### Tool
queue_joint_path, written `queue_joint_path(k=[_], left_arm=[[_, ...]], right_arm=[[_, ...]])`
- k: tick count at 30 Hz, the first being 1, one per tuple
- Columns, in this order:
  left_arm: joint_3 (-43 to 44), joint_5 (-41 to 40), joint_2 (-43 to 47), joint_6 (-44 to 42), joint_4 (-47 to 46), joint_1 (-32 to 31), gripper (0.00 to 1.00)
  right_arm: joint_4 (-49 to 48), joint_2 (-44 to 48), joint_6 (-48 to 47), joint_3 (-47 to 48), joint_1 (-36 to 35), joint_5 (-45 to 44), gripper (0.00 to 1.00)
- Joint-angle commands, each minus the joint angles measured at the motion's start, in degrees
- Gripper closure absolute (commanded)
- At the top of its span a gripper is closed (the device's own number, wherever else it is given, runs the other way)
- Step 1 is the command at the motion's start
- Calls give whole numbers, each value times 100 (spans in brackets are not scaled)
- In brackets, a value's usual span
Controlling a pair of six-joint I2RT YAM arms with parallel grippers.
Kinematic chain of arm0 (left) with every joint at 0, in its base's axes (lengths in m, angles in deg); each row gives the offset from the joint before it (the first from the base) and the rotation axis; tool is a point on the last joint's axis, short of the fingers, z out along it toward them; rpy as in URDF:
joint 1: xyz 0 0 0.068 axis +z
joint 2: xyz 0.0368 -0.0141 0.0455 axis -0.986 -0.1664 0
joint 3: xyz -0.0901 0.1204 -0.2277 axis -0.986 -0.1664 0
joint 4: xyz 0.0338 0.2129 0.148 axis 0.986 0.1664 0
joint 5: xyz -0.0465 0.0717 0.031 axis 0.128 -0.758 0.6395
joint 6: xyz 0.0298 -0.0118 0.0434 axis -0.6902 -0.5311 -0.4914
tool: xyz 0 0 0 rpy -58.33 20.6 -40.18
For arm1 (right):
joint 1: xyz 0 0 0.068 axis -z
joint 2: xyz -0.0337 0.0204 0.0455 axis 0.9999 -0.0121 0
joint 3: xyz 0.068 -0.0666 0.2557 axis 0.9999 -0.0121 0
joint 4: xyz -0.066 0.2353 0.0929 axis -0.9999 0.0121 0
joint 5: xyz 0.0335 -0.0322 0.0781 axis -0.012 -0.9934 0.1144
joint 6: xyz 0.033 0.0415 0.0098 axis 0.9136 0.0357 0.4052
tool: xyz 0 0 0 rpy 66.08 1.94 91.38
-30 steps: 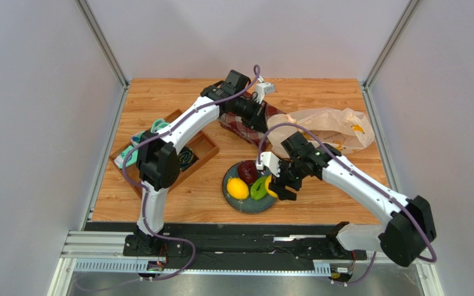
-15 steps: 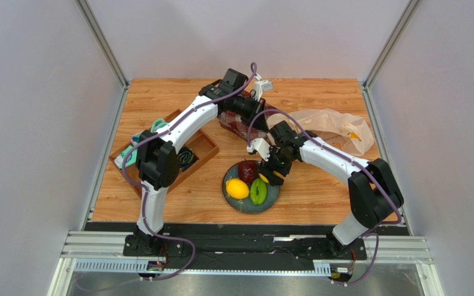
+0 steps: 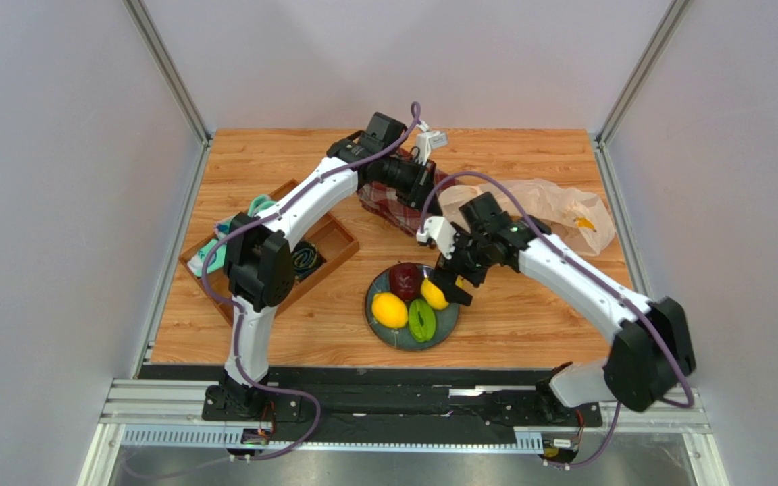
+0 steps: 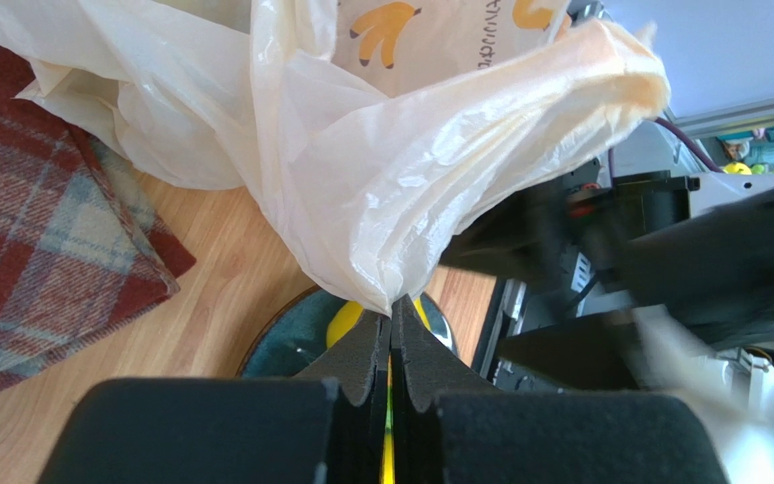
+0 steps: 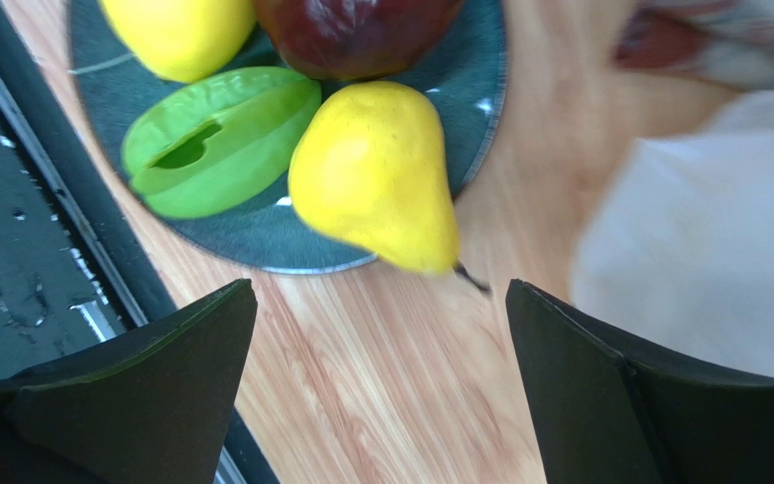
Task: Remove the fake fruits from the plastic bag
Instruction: Place the fake fruit on the plate, then adjust the fake fruit in the plastic bag.
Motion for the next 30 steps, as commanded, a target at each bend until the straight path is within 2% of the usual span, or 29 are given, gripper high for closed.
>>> queue_joint_path(k=[1, 4, 7, 8, 11, 13, 14, 15, 16, 17, 19, 22, 25, 26, 27, 28, 29, 30], left_arm=[[158, 191, -14, 65, -125, 18, 100], [88, 244, 39, 39, -108, 18, 100], [17, 323, 92, 3, -116, 18, 100], [-9, 332, 109, 12, -134, 18, 100], [-150, 323, 153, 21, -160, 1, 100], [-255, 349, 179, 73, -195, -8, 100], [-282, 358, 188, 99, -204, -8, 100], [-308, 367, 188, 108, -213, -8, 100], [-317, 367, 197, 117, -213, -8, 100], [-334, 358, 197, 117, -213, -8, 100], [-352, 341, 215, 74, -196, -17, 100], [-326, 306, 276, -93, -143, -61, 100], [-326, 367, 390, -190, -195, -96, 100], [-335, 428, 443, -208, -221, -105, 100], [-300, 472, 461, -225, -230, -148, 100], [-291, 499, 478, -286, -222, -175, 100], [-273, 508, 513, -339, -196, -210, 100], [-247, 490, 522, -401, -152, -289, 100]], right_arm=[[734, 1106, -155, 541, 278, -19, 0], [710, 1642, 11, 717, 734, -414, 0], [482, 1705, 336, 945, 1656, -337, 0], [438, 1618, 537, 1007, 2154, -258, 1], [315, 1047, 714, 1279, 2920, 251, 19], [-10, 669, 811, 1193, 3064, 175, 44], [-133, 572, 759, 1070, 3065, 43, 59], [-421, 528, 663, 904, 3065, -254, 82], [-554, 527, 636, 441, 3065, -387, 88], [-608, 562, 601, 210, 3056, -467, 100], [-556, 737, 487, -482, 3021, -687, 100], [-669, 913, 512, -916, 3003, -1301, 100], [-1179, 792, 732, -874, 3091, -1847, 100], [-1276, 495, 906, -621, 3117, -1900, 100], [-1329, 292, 1004, -445, 3126, -2074, 87], [-1268, 3, 1092, -190, 3135, -2059, 79], [-1155, -531, 1345, 308, 3178, -2015, 74], [-892, -858, 1495, 591, 3187, -1771, 74]])
